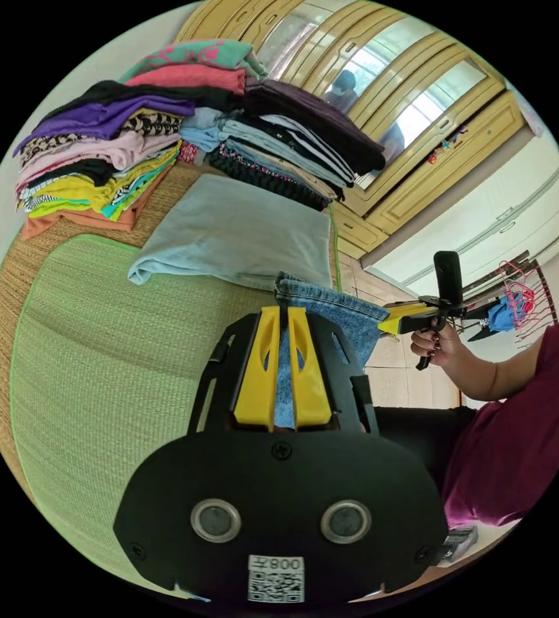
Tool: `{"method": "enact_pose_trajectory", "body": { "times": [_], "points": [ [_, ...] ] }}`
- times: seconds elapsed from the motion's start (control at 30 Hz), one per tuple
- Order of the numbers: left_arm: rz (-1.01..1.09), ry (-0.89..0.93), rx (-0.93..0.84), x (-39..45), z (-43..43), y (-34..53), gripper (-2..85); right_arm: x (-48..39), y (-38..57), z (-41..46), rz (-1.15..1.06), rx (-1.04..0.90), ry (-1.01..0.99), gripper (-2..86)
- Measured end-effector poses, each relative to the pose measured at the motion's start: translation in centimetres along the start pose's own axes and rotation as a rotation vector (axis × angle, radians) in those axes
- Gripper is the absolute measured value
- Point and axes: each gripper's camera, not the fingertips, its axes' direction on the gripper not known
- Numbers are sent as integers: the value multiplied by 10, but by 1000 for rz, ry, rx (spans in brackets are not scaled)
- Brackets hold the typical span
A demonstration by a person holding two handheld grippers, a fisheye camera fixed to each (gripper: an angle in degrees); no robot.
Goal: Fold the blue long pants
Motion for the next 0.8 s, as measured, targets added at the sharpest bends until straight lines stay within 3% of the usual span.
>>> {"method": "enact_pose_trajectory", "body": {
  "times": [0.2, 0.47, 0.8],
  "points": [
    [-24, 20, 158, -28, -84, 138, 20, -116, -47, -5, -160, -47, -136, 33],
    [-148, -27, 342, -69, -185, 396, 23, -295, -92, 53, -391, -250, -317, 34],
    [-470, -45, 396, -144, -190, 705, 23, -457, -100, 187, -533, -583, -270, 34]
  ]
}}
